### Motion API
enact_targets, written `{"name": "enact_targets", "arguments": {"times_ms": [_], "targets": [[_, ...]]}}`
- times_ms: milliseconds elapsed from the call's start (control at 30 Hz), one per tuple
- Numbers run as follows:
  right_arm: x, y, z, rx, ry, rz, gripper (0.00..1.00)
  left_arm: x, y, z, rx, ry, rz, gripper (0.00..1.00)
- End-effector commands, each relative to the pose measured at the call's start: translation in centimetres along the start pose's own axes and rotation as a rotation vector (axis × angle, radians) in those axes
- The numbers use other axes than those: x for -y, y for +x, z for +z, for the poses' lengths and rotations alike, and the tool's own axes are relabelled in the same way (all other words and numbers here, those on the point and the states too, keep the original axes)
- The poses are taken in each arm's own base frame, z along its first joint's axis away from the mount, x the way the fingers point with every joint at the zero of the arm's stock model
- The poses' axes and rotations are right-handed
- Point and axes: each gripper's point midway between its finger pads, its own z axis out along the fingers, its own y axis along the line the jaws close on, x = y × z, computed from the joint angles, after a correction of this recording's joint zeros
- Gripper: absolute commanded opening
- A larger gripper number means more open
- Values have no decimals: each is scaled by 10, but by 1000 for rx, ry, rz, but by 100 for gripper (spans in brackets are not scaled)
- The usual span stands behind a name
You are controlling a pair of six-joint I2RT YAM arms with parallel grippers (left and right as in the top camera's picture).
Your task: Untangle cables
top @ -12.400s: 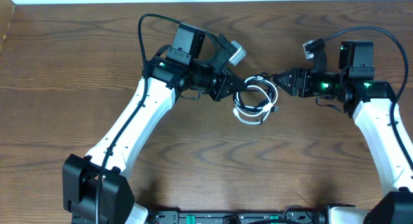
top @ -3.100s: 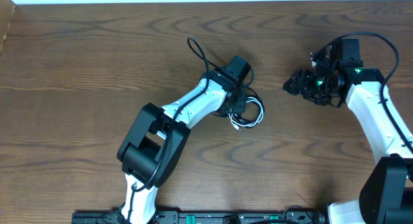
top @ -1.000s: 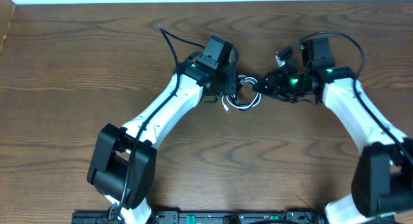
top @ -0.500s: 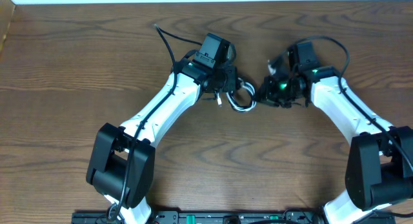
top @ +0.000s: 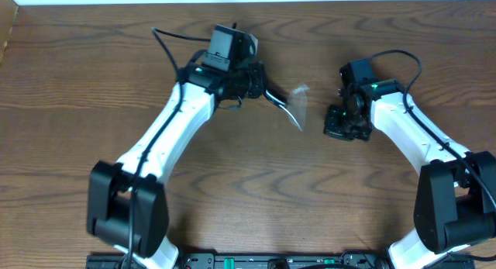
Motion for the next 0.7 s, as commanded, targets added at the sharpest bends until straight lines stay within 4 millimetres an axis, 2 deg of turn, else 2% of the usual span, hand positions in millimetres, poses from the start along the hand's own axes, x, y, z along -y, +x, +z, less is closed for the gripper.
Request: {"name": "enact_targets", "arguments": {"times_ms": [0,167,233,300,433,567,633,667], "targets": [[36,-13,-4,70,169,51,1,18,-13,-32,72,43,76,7],[74,-16,-10,54,237,139,1,11,-29,-54,158,-9,104,7],[75,-17,-10,31,180,133,1,9,-34,-63,180,-12,97,7],[56,-20,-10,3,16,29,1,9,-36,-68,189,-5,90,7],[-11,-22,-31,37,-375,-254,4,18,-31,-66,162,46,53,8],[-62,-20,-70,152,-608,-471,26,33,-19,-63,116,104,53,7],[-77,-25,-84,218,-626,-503,37,37,-8,-60,76,111,59,7],[-78,-27,-85,226,-620,-487,37,37,-5,-59,64,107,67,7]]}}
